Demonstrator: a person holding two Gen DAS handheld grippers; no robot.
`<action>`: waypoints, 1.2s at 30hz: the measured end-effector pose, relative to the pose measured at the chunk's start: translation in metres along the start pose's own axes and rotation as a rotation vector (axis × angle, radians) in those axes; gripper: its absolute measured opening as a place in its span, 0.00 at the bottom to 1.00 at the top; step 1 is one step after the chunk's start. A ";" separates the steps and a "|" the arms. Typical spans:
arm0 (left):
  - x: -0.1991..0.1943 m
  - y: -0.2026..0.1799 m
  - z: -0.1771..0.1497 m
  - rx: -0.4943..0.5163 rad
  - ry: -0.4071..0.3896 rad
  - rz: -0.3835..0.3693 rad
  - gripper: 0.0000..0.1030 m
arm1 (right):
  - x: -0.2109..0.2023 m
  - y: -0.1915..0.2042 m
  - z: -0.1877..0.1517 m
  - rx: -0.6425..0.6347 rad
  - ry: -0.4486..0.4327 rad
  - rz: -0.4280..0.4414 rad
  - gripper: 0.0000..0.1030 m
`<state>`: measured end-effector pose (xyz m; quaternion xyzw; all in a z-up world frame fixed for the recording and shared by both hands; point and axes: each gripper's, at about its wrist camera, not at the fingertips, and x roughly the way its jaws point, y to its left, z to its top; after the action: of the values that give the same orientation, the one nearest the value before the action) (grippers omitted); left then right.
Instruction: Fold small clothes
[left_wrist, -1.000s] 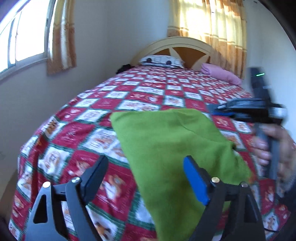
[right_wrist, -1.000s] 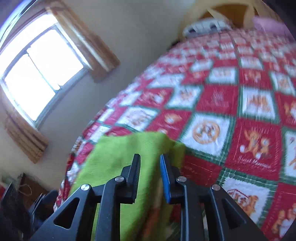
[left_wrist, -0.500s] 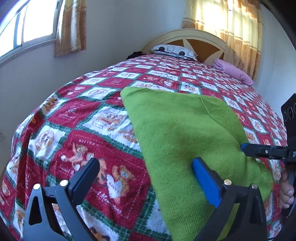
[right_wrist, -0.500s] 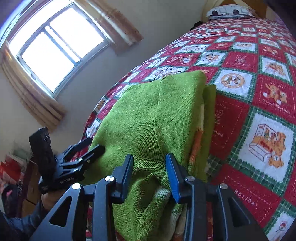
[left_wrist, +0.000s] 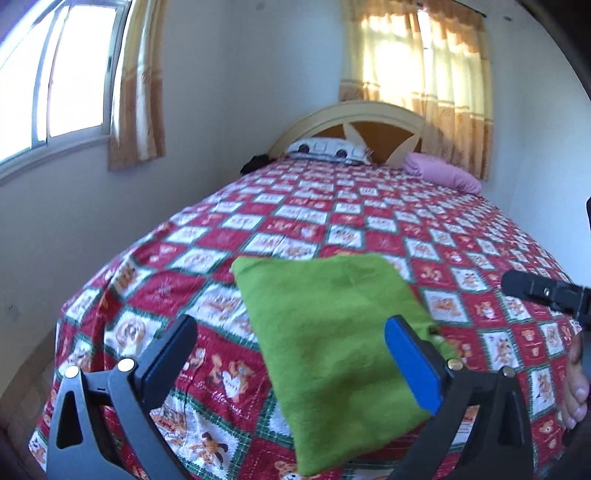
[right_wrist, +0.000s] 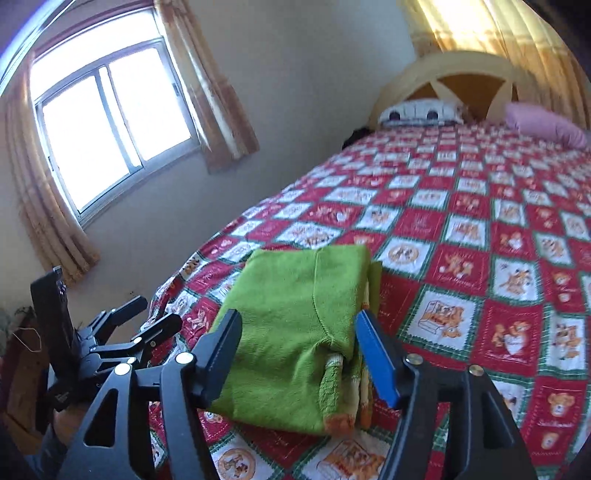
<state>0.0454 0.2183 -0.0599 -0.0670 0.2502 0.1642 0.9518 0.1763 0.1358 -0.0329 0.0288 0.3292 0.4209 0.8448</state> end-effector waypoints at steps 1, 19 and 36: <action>-0.004 -0.002 0.002 0.007 -0.009 -0.008 1.00 | -0.004 0.003 -0.001 -0.005 -0.008 -0.001 0.65; -0.018 -0.013 0.003 0.009 -0.031 -0.012 1.00 | -0.045 0.022 -0.014 -0.045 -0.081 -0.040 0.65; -0.018 -0.014 0.001 0.013 -0.030 -0.012 1.00 | -0.047 0.030 -0.018 -0.061 -0.085 -0.034 0.65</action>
<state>0.0356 0.1999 -0.0496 -0.0598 0.2367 0.1577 0.9568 0.1248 0.1167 -0.0119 0.0151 0.2805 0.4147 0.8655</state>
